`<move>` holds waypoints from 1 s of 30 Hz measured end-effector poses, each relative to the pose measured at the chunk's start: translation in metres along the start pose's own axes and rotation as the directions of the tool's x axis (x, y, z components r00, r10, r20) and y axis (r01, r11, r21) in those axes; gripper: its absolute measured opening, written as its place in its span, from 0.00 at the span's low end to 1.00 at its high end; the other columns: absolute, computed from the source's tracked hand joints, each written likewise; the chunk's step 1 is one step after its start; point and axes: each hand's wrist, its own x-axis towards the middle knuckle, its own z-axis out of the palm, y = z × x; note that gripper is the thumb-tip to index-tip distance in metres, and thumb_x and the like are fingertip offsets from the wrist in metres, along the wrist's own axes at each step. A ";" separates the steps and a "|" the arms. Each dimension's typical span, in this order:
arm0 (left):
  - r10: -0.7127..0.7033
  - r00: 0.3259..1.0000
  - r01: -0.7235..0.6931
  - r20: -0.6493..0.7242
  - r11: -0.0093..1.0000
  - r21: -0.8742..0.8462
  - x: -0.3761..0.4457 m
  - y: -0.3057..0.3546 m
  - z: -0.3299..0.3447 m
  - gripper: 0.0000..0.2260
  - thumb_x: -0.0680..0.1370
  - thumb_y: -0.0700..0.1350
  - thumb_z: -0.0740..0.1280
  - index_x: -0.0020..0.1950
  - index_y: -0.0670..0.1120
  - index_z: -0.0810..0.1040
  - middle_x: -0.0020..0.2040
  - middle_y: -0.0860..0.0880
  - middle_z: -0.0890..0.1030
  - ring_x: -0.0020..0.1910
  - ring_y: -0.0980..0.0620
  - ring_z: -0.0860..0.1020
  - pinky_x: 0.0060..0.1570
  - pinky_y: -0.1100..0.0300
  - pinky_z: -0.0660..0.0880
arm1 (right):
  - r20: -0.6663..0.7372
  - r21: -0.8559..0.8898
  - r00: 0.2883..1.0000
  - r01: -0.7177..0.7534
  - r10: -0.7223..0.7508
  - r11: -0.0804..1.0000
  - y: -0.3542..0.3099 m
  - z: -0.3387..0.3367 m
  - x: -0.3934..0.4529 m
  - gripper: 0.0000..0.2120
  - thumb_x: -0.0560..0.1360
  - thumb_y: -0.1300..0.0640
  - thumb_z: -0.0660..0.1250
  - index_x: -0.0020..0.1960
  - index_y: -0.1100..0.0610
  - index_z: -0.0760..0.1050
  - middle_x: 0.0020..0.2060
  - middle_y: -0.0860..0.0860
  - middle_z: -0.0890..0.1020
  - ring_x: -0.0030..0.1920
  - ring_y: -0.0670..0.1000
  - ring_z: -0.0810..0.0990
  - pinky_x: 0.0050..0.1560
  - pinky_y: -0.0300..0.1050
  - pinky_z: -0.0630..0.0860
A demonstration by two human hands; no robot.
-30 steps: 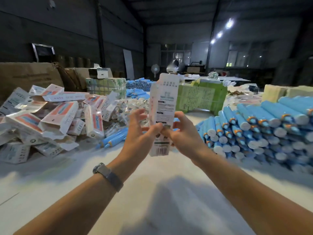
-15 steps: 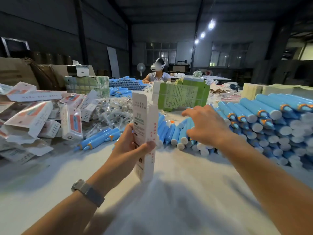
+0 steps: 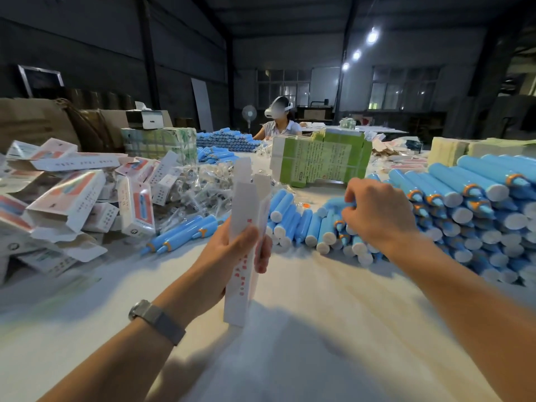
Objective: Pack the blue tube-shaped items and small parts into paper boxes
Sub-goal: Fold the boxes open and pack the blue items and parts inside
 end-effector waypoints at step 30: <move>0.000 0.998 -0.011 0.056 0.981 0.191 -0.002 0.010 -0.017 0.17 0.66 0.55 0.70 0.51 0.48 0.77 0.42 0.44 0.84 0.38 0.47 0.82 0.40 0.58 0.76 | -0.057 0.980 0.997 0.068 -0.060 0.188 -0.093 -0.067 -0.023 0.39 0.71 0.69 0.73 0.70 0.43 0.59 0.49 0.56 0.77 0.36 0.55 0.85 0.38 0.44 0.82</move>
